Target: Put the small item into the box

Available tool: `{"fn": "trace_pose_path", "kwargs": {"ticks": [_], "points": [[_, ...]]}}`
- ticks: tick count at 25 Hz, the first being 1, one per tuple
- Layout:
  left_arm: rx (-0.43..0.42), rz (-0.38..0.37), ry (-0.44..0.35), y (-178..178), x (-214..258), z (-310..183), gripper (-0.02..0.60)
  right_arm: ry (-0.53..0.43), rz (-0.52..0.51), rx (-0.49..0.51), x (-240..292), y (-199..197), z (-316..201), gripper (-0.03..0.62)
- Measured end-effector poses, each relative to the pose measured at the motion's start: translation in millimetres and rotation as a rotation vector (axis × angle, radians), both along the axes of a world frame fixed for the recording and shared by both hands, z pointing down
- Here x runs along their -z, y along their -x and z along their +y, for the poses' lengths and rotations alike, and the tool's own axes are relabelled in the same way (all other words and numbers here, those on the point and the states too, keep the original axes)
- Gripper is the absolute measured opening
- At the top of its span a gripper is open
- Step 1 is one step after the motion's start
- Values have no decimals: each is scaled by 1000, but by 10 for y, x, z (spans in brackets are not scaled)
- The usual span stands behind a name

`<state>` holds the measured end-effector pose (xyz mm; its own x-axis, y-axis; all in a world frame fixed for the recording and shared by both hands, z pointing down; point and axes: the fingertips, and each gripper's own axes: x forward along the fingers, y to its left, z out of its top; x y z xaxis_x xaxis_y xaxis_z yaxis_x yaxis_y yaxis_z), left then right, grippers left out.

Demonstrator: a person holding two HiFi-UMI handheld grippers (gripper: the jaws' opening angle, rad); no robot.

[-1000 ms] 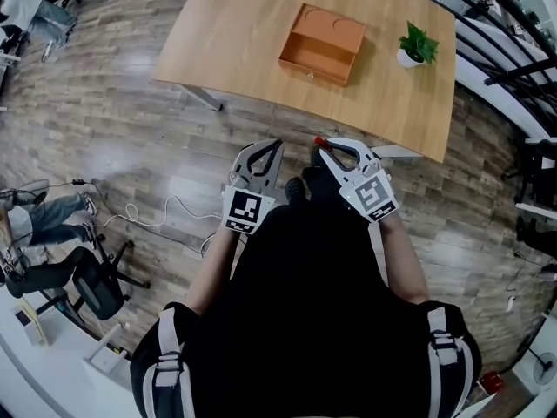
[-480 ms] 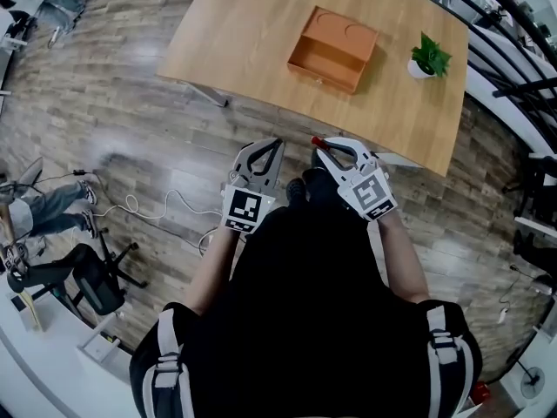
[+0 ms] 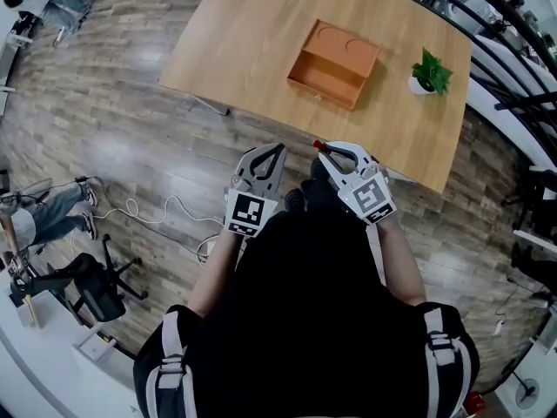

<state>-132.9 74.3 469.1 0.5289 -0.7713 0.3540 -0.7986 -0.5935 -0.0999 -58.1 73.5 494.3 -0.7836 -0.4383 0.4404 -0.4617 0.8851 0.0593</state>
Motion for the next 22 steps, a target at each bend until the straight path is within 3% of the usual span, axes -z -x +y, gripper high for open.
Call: {"fn": "trace_pose_path", "kwargs": {"ticks": [22], "points": [[89, -35, 10, -397, 116, -1041, 21, -2, -16, 71, -22, -435, -1222, 66]]}}
